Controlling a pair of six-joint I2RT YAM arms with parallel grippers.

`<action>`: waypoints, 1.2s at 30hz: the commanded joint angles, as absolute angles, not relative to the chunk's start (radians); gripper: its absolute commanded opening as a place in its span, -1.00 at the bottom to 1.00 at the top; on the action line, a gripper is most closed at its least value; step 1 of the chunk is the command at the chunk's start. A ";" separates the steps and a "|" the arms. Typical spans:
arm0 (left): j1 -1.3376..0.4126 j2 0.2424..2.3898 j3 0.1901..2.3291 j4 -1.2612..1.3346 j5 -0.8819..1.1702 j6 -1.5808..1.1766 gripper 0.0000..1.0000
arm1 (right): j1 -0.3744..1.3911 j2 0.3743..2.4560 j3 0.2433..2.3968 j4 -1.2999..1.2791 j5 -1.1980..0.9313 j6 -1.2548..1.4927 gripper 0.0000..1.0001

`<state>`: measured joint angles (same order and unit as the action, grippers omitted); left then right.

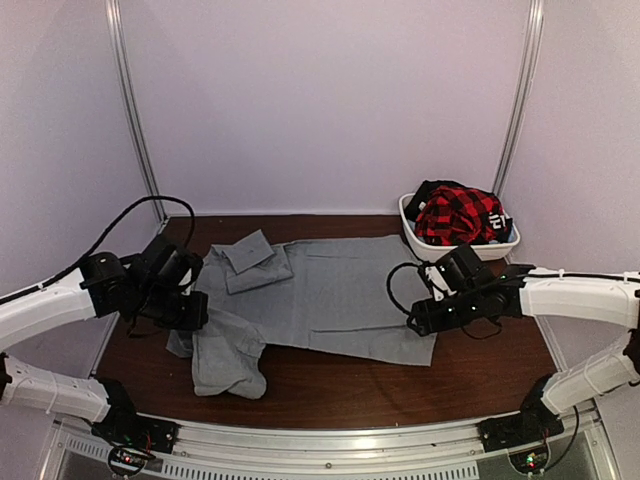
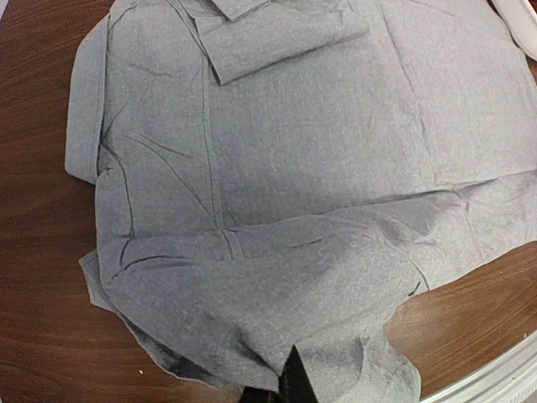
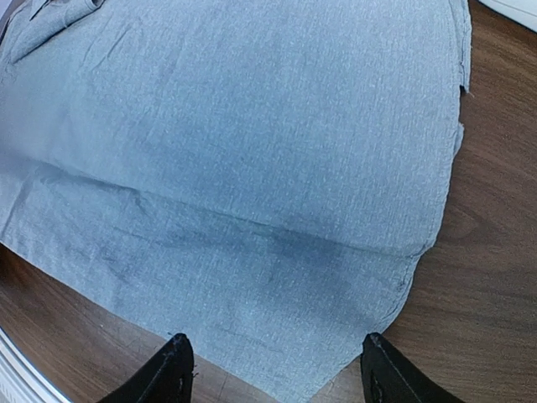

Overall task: Fold and stack the long sleeve shirts
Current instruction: Pick up the flattened shirt from the center of the board.

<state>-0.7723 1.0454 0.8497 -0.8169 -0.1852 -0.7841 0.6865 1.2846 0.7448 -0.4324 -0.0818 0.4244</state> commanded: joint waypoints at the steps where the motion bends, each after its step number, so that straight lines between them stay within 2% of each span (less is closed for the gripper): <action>1: -0.764 1.092 0.884 -0.816 -0.154 -0.707 -1.00 | 0.718 1.252 0.710 -0.485 -0.089 0.468 0.38; 13: -0.734 1.163 0.947 -0.713 -0.077 -0.647 -1.00 | 0.971 1.317 0.747 -0.384 -0.006 0.404 0.38; 21: -0.729 1.176 1.015 -0.686 -0.010 -0.628 -1.00 | 1.123 1.463 0.837 -0.367 0.173 0.342 0.43; 36: -0.718 1.135 1.066 -0.696 0.075 -0.615 -1.00 | 1.206 1.699 0.948 -0.444 0.428 0.339 0.42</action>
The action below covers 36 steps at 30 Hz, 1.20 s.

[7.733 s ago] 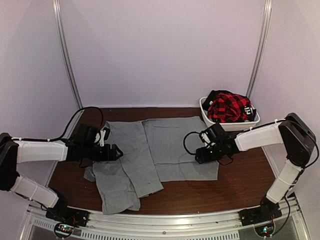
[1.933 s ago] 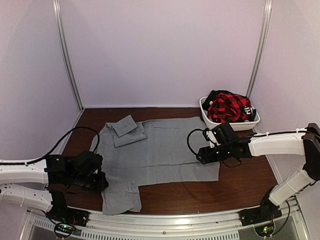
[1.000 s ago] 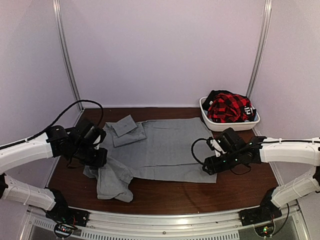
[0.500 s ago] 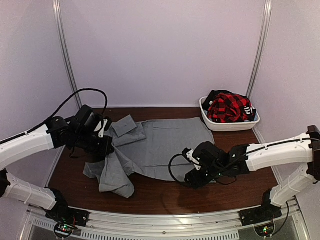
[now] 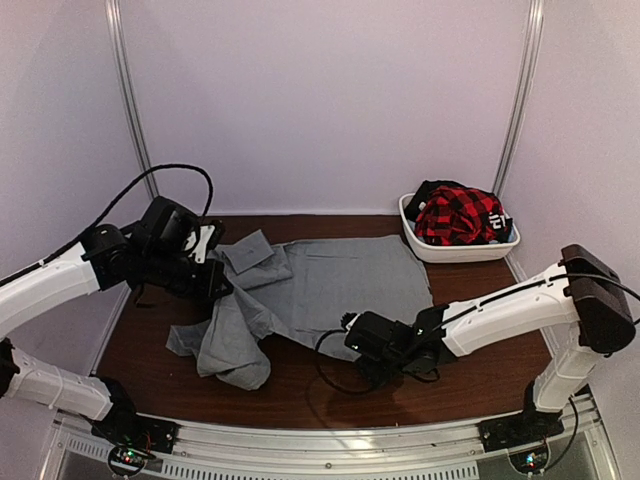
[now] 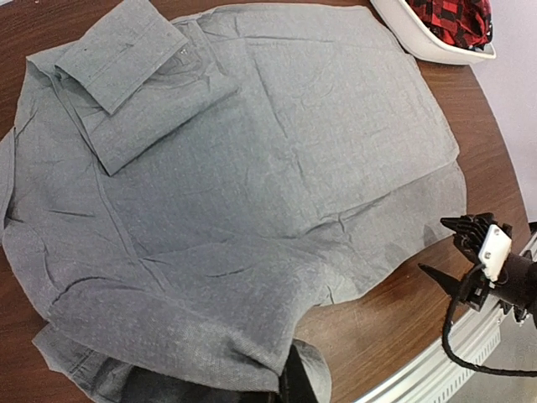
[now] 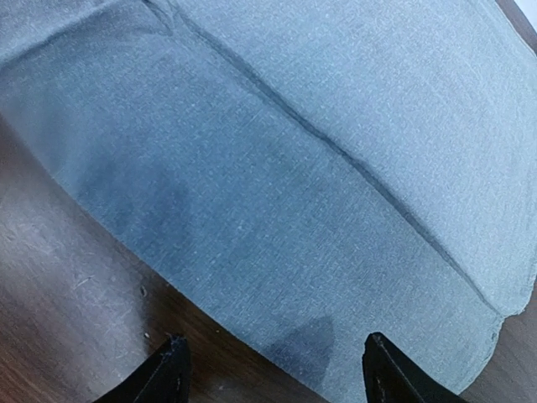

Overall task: Fold and stack the long sleeve shirts
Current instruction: Pick up the flattened shirt from the center of the board.

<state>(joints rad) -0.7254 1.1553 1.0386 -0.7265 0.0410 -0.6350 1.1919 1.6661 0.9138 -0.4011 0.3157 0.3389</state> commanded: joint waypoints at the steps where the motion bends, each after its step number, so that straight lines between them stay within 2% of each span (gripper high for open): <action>1: -0.718 1.132 1.066 -0.696 0.078 -0.615 -1.00 | 1.207 1.708 0.954 -0.452 0.444 0.342 0.42; 22: -0.698 1.098 1.089 -0.705 0.120 -0.605 -1.00 | 1.254 1.818 1.005 -0.525 0.577 0.371 0.41; 36: -0.674 1.092 1.071 -0.753 0.064 -0.578 -1.00 | 1.209 1.810 0.997 -0.681 0.637 0.497 0.25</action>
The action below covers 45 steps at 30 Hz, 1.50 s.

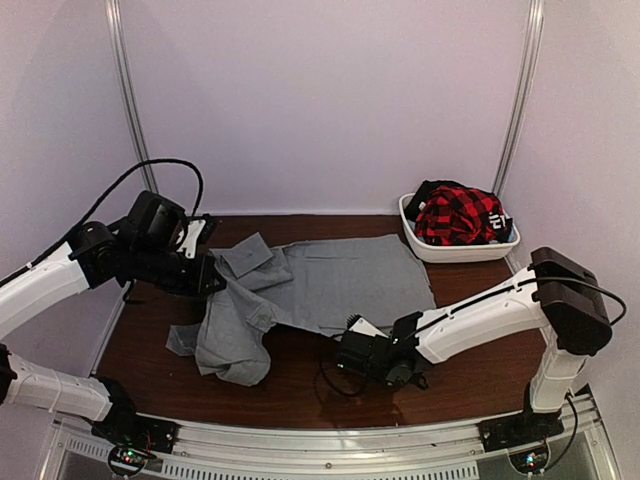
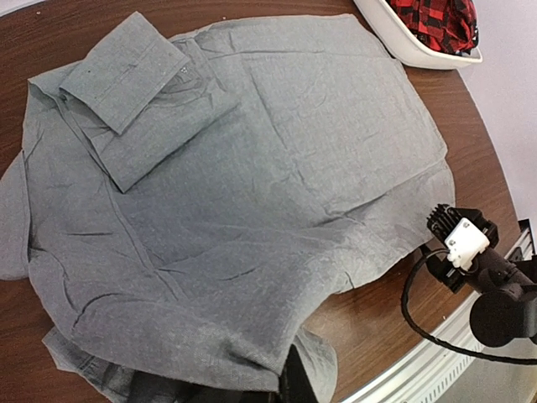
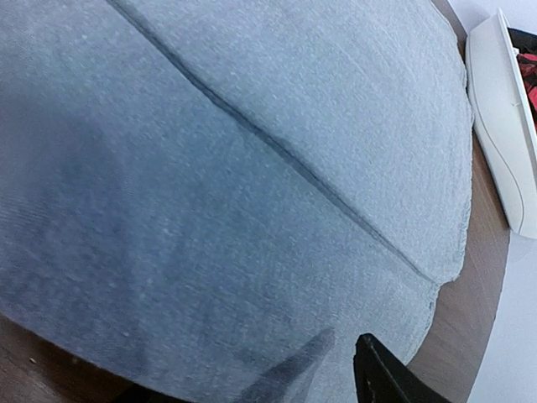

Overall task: Fold and stack the long sleeve shirts
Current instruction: Pick up the flattened shirt from the center of the board, then fold the flattened shirt at the center of the board.

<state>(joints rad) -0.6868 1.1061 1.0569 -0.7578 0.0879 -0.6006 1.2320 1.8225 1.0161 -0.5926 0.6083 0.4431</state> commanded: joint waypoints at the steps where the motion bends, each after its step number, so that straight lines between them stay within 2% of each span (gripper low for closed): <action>1: -0.670 1.090 1.067 -0.753 0.064 -0.576 -1.00 | 1.204 1.810 0.992 -0.692 0.637 0.504 0.24; 7: -0.656 1.092 1.053 -0.754 0.060 -0.566 -1.00 | 1.160 1.797 0.988 -0.774 0.634 0.551 0.15; 15: -0.647 1.101 1.039 -0.746 0.061 -0.559 -1.00 | 1.120 1.761 1.008 -0.838 0.616 0.569 -0.12; 20: -0.647 1.105 1.028 -0.739 0.064 -0.555 -1.00 | 1.118 1.765 1.008 -0.832 0.605 0.550 -0.41; 26: -0.644 1.103 1.016 -0.730 0.063 -0.556 -1.00 | 1.117 1.763 1.012 -0.835 0.602 0.538 -0.85; 29: -0.636 1.108 1.013 -0.727 0.064 -0.550 -1.00 | 1.115 1.757 1.023 -0.853 0.612 0.537 -0.97; 45: -0.478 1.176 0.953 -0.611 0.171 -0.479 -1.00 | 0.998 1.738 1.129 -0.867 0.650 0.397 -1.00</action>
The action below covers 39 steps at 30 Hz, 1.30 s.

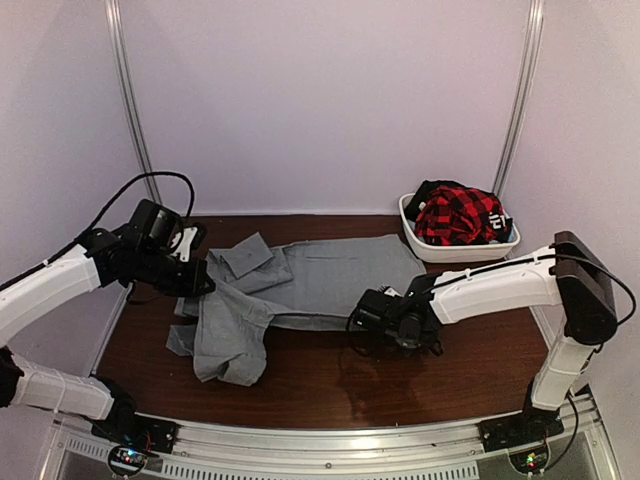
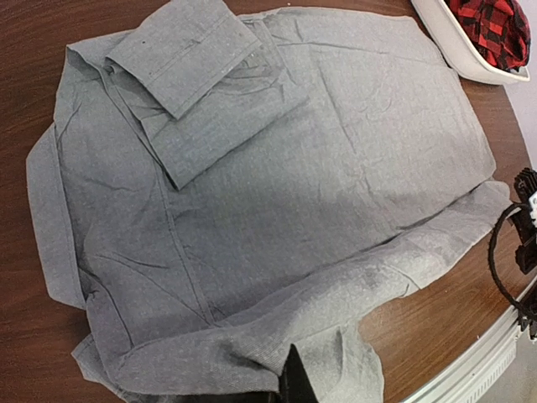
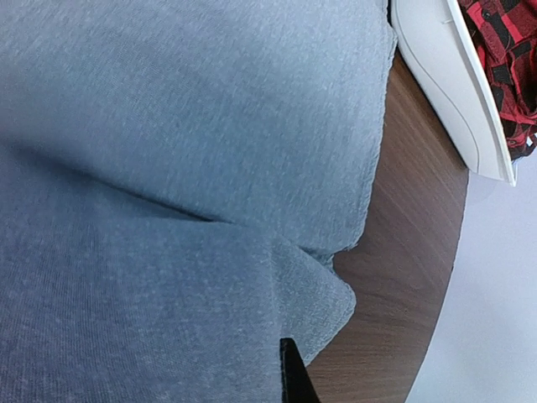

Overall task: Fold and stack the long sleeve shirts
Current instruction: Fold the flattened shirt at the center of the board.

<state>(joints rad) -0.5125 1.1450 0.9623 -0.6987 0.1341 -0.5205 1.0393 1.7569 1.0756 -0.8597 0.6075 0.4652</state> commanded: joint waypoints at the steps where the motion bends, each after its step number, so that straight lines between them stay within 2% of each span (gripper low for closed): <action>1: -0.468 1.185 0.953 -0.602 0.173 -0.475 -1.00 | 0.984 1.742 1.141 -0.865 0.652 0.375 -1.00; 11: -0.428 1.283 0.948 -0.550 0.192 -0.443 -1.00 | 0.872 1.818 1.249 -0.821 0.628 0.233 -0.99; 17: -0.410 1.336 0.932 -0.519 0.188 -0.430 -1.00 | 0.821 1.890 1.299 -0.788 0.614 0.176 -0.89; 22: -0.396 1.388 0.934 -0.496 0.180 -0.423 -1.00 | 0.780 1.950 1.353 -0.769 0.613 0.138 -0.70; 28: -0.389 1.447 0.940 -0.467 0.182 -0.416 -0.97 | 0.743 2.003 1.412 -0.747 0.614 0.103 -0.38; 36: -0.373 1.519 0.940 -0.442 0.153 -0.414 -0.85 | 0.700 2.029 1.431 -0.737 0.625 0.099 -0.13; 39: -0.367 1.530 0.939 -0.443 0.139 -0.414 -0.73 | 0.696 2.009 1.424 -0.723 0.609 0.100 -0.08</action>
